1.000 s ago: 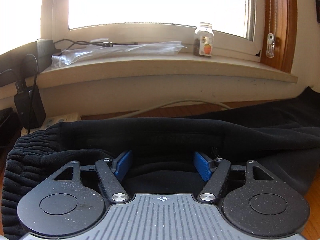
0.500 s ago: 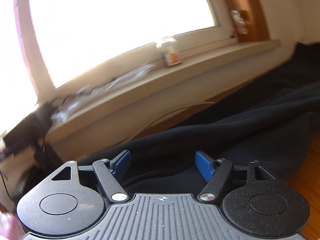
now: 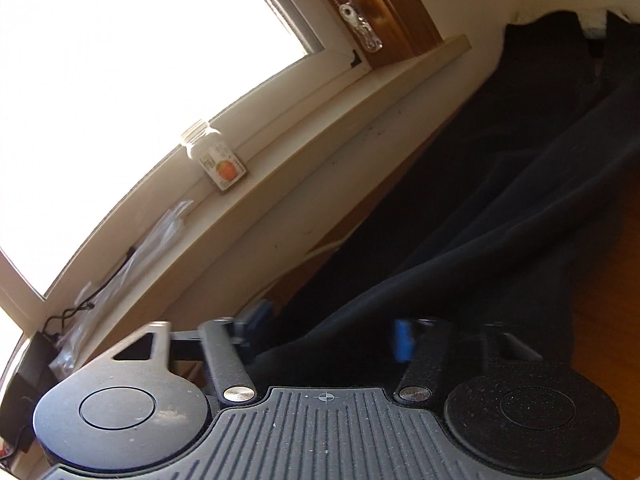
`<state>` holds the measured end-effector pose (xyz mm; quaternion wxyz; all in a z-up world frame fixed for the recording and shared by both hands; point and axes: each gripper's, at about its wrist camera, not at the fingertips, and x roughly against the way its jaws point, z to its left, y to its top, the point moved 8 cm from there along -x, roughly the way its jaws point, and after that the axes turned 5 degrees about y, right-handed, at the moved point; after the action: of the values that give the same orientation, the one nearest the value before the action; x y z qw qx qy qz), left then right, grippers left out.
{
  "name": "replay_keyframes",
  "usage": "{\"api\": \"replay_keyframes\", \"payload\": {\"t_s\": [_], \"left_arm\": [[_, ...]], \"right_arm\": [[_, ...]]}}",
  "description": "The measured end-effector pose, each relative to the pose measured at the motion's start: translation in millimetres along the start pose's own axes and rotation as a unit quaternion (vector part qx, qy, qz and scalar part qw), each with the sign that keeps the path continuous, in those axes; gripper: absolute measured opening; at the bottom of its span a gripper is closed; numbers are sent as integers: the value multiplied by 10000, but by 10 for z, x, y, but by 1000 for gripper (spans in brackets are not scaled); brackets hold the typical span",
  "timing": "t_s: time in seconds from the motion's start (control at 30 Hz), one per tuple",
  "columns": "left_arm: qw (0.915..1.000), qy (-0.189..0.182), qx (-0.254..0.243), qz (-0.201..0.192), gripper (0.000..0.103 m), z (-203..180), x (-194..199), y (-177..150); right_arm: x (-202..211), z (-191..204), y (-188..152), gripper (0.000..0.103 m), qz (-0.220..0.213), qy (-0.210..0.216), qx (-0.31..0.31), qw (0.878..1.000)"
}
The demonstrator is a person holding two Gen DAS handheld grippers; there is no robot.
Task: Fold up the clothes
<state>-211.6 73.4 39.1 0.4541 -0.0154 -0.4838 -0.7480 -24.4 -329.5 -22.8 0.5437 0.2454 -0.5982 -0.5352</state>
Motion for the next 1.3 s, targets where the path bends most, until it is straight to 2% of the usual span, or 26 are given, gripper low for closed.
{"api": "replay_keyframes", "payload": {"t_s": [0.03,0.13,0.23,0.27,0.33,0.43,0.7,0.73,0.77,0.83,0.87,0.9,0.93,1.07,1.2,1.3], "left_arm": [[9997,-84,216,-31,25,37,-21,41],[9973,-181,707,-37,23,145,-117,106],[9958,-311,863,20,17,159,-240,61],[9954,-337,898,25,17,159,-263,40],[9942,-380,1009,12,16,178,-276,18],[9917,-449,1201,-21,16,230,-244,19],[9925,-385,1156,-29,16,216,-221,44],[9924,-389,1164,-23,16,214,-222,40],[9922,-400,1180,-13,16,214,-222,37],[9918,-421,1210,-6,16,216,-219,33],[9917,-431,1208,-10,16,215,-215,32],[9918,-435,1202,-23,14,213,-210,32],[9917,-446,1208,-42,13,212,-204,33],[9904,-505,1278,-135,11,247,-167,75],[9870,-528,1491,-283,10,428,-214,202],[9875,-323,1506,-336,9,576,-337,294]], "right_arm": [[3,25,6,77,9,7,46,10000],[-20,118,6,76,33,24,293,9996],[-59,178,-10,72,134,-36,635,9979],[-75,187,-19,66,192,-80,772,9968],[-101,191,-30,61,301,-166,1016,9942],[-96,176,-38,60,410,-240,1183,9918],[-70,173,-65,59,588,-314,1386,9881],[-67,159,-60,52,587,-310,1367,9884],[-66,142,-56,39,595,-302,1363,9884],[-64,105,-52,27,622,-283,1377,9881],[-60,84,-40,15,616,-273,1368,9883],[-53,62,-22,13,595,-265,1345,9888],[-47,41,12,9,561,-277,1333,9891],[-101,-13,373,7,252,-615,1633,9843],[-598,-95,791,7,243,-995,2060,9732],[-967,-153,1107,7,236,-1278,2375,9626]]}}
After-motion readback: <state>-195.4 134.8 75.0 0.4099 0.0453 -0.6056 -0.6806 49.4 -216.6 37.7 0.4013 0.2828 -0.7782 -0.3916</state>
